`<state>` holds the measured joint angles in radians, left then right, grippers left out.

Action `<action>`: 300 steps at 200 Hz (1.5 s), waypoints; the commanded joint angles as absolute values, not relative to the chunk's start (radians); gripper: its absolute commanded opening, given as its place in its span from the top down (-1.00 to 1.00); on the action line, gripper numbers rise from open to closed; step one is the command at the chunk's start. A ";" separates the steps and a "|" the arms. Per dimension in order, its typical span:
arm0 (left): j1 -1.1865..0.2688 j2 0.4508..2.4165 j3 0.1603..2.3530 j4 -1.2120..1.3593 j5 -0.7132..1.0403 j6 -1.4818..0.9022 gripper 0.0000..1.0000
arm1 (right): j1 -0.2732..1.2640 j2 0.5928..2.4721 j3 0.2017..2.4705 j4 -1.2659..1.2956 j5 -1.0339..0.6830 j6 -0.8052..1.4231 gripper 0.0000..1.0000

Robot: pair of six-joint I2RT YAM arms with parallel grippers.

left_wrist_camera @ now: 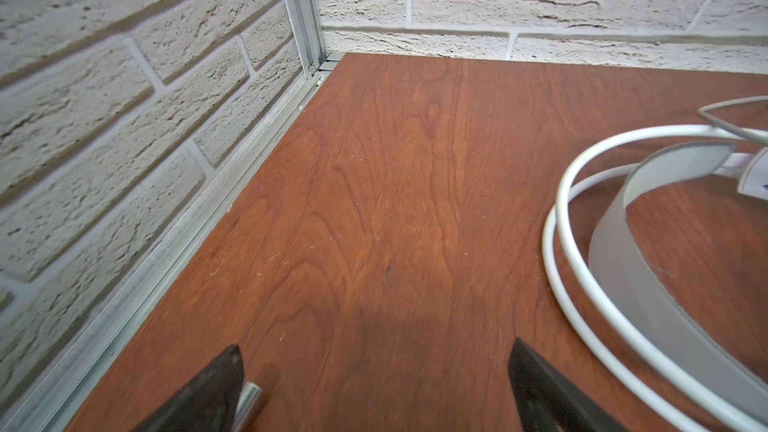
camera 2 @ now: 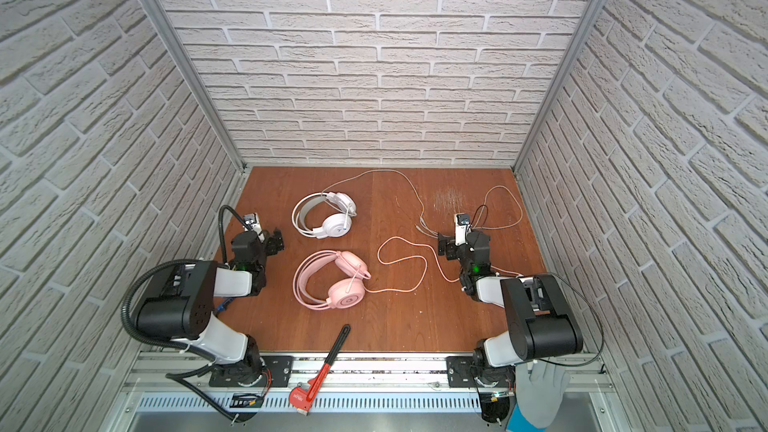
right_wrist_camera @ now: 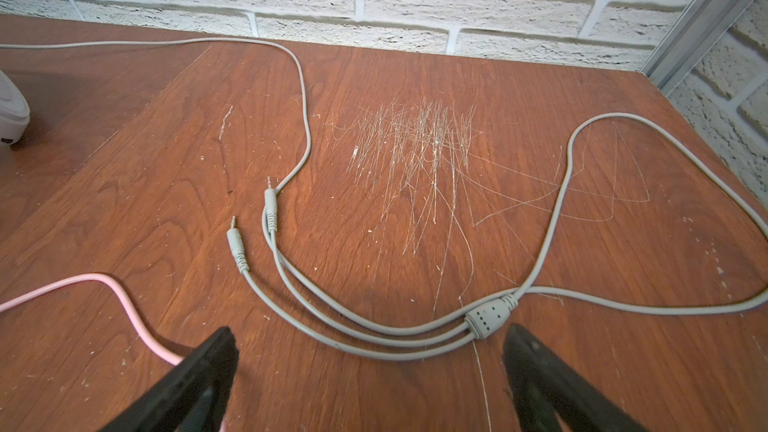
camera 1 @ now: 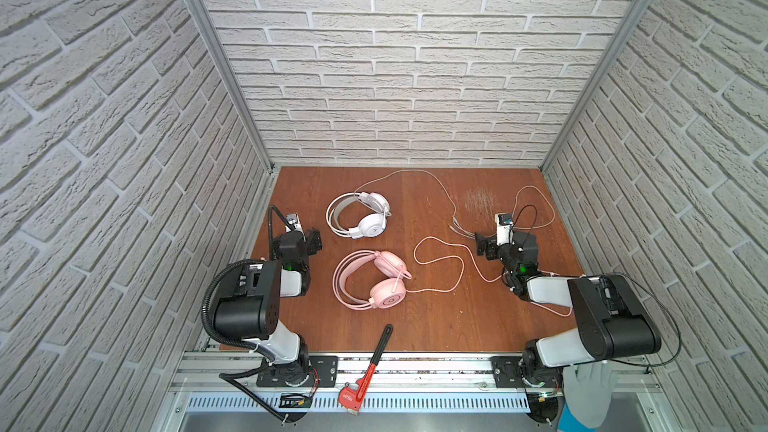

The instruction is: Wrap the headphones

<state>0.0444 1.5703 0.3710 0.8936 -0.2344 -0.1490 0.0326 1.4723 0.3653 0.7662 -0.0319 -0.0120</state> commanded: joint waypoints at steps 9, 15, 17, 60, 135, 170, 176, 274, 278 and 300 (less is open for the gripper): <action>0.031 1.496 0.384 0.866 -0.245 -0.122 -0.97 | 0.033 1.417 0.395 0.741 -0.043 -0.024 -1.00; 0.026 1.479 0.389 0.845 -0.248 -0.118 -0.96 | 0.035 1.401 0.400 0.714 -0.037 -0.020 -1.00; 0.025 1.472 0.390 0.837 -0.250 -0.115 -0.96 | 0.034 1.394 0.402 0.705 -0.036 -0.018 -1.00; -0.003 1.311 0.486 0.587 -0.222 -0.091 -0.96 | 0.035 1.259 0.466 0.490 0.034 0.011 -1.00; -0.012 1.057 0.804 -0.148 -0.218 -0.220 -0.96 | 0.035 1.188 0.685 0.057 0.029 0.191 -0.96; -0.036 1.026 0.937 -0.432 -0.239 -0.347 -0.96 | 0.036 1.177 0.727 -0.051 -0.082 0.248 -0.89; -0.042 1.021 0.951 -0.467 -0.229 -0.364 -0.97 | 0.037 1.173 0.732 -0.071 -0.099 0.254 -0.89; -0.237 0.990 0.997 -0.886 -0.286 -0.610 -0.96 | 0.058 0.915 0.739 -0.366 -0.327 0.231 -1.00; -0.243 0.990 0.995 -0.894 -0.277 -0.617 -0.97 | 0.057 0.907 0.743 -0.380 -0.330 0.231 -1.00; -0.282 0.989 0.984 -0.941 -0.260 -0.641 -0.96 | 0.064 0.874 0.752 -0.422 -0.343 0.243 -1.00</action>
